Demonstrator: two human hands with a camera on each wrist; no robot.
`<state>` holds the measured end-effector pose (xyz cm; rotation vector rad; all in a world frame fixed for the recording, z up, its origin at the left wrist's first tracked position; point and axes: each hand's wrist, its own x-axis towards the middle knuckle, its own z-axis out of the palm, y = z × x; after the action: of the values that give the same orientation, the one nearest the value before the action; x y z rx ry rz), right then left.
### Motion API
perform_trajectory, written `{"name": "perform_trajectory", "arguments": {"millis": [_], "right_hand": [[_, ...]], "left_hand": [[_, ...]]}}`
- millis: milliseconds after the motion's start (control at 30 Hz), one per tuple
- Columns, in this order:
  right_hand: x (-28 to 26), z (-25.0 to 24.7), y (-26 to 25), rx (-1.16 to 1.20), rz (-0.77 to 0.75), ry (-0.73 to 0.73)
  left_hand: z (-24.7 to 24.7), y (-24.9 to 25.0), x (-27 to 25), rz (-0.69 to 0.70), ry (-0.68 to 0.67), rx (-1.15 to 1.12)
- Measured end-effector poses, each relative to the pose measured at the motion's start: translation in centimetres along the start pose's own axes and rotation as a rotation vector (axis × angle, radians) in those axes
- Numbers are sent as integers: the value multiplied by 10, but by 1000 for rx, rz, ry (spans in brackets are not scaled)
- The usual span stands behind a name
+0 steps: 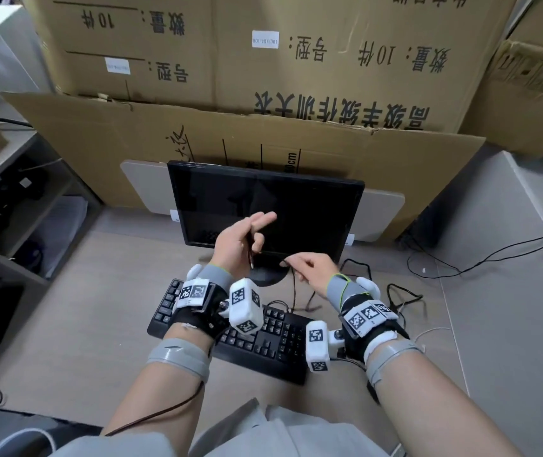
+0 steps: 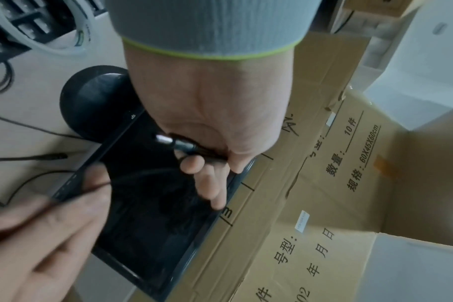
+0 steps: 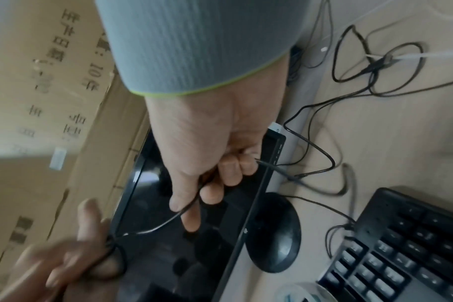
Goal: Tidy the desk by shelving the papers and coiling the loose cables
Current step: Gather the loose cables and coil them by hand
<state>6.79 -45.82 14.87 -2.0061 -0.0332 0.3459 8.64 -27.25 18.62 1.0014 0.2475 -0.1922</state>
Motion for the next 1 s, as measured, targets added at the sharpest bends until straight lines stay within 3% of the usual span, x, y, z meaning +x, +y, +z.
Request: {"name": "perform_trajectory", "arguments": {"millis": [133, 200, 300, 400, 500, 600, 700, 767, 833, 933, 1000], "right_hand": [[-8, 13, -32, -280, -35, -219], [-3, 9, -49, -332, -60, -155], [7, -10, -51, -83, -79, -23], [6, -18, -45, 76, -69, 46], [1, -10, -37, 217, -58, 171], [-3, -1, -24, 237, -63, 153], [-7, 6, -15, 120, -11, -41], [-9, 12, -18, -46, -18, -240], [-8, 13, -26, -225, -44, -324], [-2, -2, -33, -314, -35, -214], [2, -14, -32, -152, -56, -93]], "left_hand": [[-1, -13, 10, 68, 94, 177], [-4, -25, 9, 2, 71, 412], [-4, -29, -5, -128, -50, 651], [9, -15, -16, -297, -131, 507], [12, -7, -14, -307, -225, 314], [12, -5, -13, -261, -167, 152], [16, -8, -6, -92, 9, 52], [13, -16, 0, 12, 65, 106], [7, -26, 3, 9, 75, 262], [2, -35, -2, -104, 14, 621], [3, -33, -7, -205, -81, 677]]}}
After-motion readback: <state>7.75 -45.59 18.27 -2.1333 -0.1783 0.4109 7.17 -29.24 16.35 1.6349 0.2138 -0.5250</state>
